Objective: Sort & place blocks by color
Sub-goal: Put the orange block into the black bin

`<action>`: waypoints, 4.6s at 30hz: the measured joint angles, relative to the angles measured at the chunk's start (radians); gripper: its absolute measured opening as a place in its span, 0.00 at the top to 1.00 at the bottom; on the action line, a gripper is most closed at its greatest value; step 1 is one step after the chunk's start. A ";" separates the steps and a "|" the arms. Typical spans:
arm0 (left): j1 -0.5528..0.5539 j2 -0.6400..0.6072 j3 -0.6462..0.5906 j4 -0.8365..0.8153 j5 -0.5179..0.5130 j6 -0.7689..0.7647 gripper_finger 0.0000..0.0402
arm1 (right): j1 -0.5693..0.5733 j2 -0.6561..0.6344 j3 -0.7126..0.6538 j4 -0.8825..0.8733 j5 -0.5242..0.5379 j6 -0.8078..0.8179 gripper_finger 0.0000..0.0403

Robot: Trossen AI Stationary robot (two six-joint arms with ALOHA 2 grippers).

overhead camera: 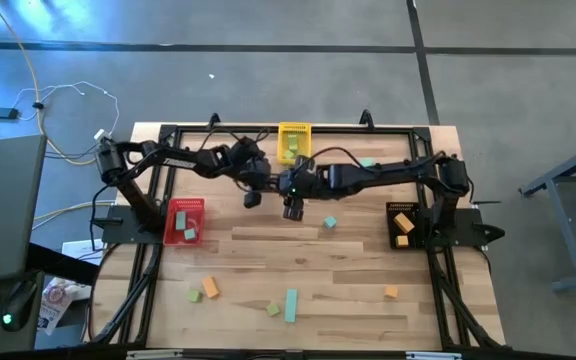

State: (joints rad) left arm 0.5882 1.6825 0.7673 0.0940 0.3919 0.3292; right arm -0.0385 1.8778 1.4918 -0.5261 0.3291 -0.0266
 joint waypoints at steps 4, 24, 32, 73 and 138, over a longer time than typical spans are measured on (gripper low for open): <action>-0.047 -0.001 0.000 0.062 -0.002 -0.028 0.94 | 0.038 0.000 0.000 -0.061 0.058 0.042 0.48; -0.262 -0.001 0.001 0.292 -0.035 -0.136 0.94 | 0.168 0.000 0.000 -0.193 0.212 0.306 0.48; -0.343 -0.001 0.000 0.337 -0.151 -0.132 0.94 | 0.173 -0.001 0.002 -0.234 0.173 0.369 0.49; -0.414 -0.004 0.005 0.306 -0.298 -0.154 0.69 | 0.178 0.002 -0.001 -0.314 0.129 0.505 0.76; -0.440 -0.002 0.001 -0.004 -0.535 -0.293 0.59 | 0.557 -0.381 -0.493 -1.047 0.280 1.806 0.76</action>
State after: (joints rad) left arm 0.1478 1.6806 0.7685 0.0902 -0.1429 0.0364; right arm 0.5183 1.4971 0.9989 -1.5726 0.6093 1.7790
